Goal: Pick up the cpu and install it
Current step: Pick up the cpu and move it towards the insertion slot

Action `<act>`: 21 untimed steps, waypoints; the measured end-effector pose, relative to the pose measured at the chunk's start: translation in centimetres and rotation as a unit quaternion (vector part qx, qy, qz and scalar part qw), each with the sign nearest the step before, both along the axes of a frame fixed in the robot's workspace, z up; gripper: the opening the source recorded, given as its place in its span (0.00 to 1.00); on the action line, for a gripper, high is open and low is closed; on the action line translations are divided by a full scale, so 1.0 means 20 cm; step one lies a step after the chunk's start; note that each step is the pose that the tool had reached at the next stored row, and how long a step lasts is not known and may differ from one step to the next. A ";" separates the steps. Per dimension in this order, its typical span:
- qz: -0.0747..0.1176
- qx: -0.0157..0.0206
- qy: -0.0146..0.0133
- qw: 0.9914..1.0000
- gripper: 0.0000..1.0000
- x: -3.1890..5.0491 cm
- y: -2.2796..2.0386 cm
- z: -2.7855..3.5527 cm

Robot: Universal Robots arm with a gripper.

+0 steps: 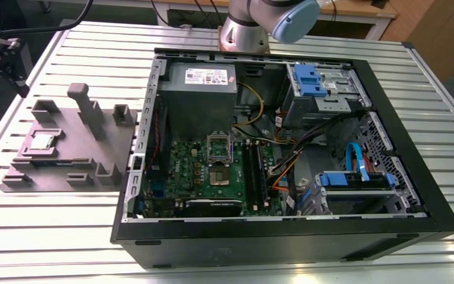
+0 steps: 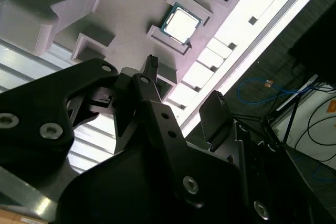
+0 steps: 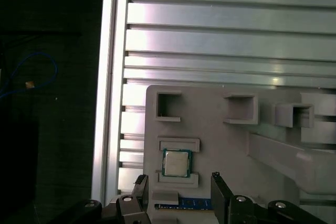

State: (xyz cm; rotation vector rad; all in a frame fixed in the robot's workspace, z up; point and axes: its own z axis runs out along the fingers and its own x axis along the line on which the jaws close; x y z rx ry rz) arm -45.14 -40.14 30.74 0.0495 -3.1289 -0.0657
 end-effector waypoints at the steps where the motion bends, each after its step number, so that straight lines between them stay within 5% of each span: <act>1: 0.000 0.000 0.000 1.000 0.59 0.000 0.000 -0.002; 14: 0.000 0.000 0.000 1.000 0.59 0.000 0.000 -0.021; 21: 0.001 0.000 0.001 1.000 0.59 0.000 -0.011 -0.075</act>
